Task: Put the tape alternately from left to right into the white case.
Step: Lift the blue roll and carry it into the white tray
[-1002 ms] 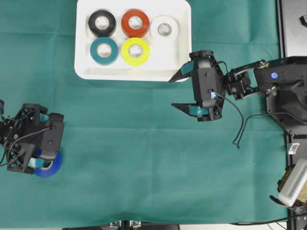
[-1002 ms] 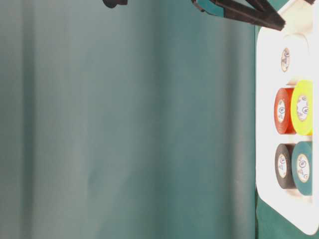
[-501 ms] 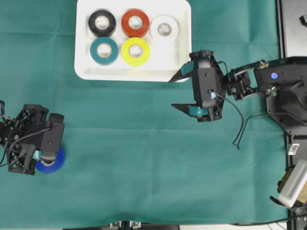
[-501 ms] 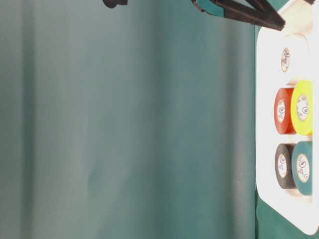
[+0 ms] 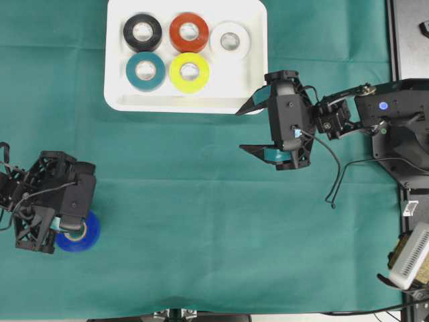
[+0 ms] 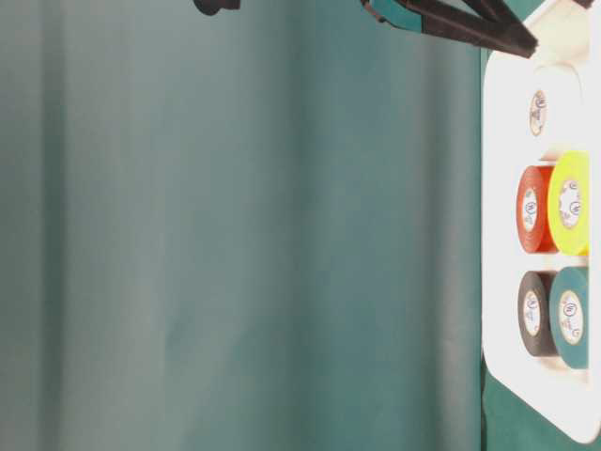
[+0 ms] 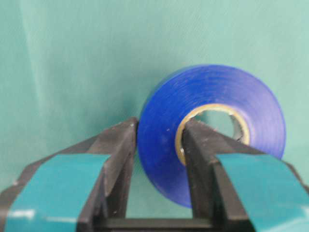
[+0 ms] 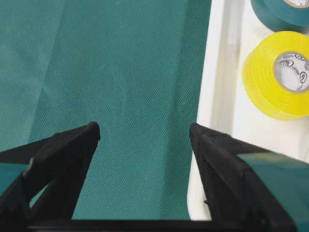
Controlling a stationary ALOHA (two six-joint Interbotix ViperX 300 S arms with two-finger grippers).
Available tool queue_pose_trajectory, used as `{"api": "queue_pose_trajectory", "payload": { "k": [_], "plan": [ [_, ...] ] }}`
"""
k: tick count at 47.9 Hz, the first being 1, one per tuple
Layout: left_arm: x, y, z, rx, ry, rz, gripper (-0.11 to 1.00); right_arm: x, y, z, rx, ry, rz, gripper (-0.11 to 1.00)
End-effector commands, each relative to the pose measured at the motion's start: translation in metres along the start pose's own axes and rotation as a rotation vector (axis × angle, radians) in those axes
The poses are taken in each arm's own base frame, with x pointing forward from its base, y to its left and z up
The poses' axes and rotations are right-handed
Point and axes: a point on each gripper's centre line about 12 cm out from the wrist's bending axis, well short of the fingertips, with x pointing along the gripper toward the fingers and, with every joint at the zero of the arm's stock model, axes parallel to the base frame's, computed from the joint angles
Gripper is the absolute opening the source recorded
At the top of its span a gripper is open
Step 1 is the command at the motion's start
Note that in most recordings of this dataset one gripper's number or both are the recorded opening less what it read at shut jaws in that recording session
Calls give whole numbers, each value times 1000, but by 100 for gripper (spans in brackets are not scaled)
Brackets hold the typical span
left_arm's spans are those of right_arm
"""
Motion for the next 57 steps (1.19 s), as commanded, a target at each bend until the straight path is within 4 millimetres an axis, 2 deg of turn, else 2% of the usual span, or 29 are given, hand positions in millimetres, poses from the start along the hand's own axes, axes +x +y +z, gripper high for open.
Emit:
{"api": "queue_pose_trajectory", "payload": {
  "k": [1, 8, 17, 35, 45, 57],
  "plan": [
    [-12, -8, 21, 4, -71, -25, -3, -4, 1, 9, 3, -34, 5, 81],
    [-19, -9, 30, 1, -100, -30, -3, -4, 1, 9, 2, -37, 6, 81],
    [-20, 4, 34, -24, -109, -6, -3, -4, 1, 9, 2, -34, 5, 81],
    [-31, 74, 60, -185, -187, 116, -3, -4, 1, 9, 2, -34, 6, 81],
    [-39, 108, 72, -204, -222, 182, -3, -4, 1, 9, 2, -35, 7, 81],
    [-43, 149, 95, -178, -277, 259, -3, -4, 1, 8, 3, -35, 7, 81]
  ]
}}
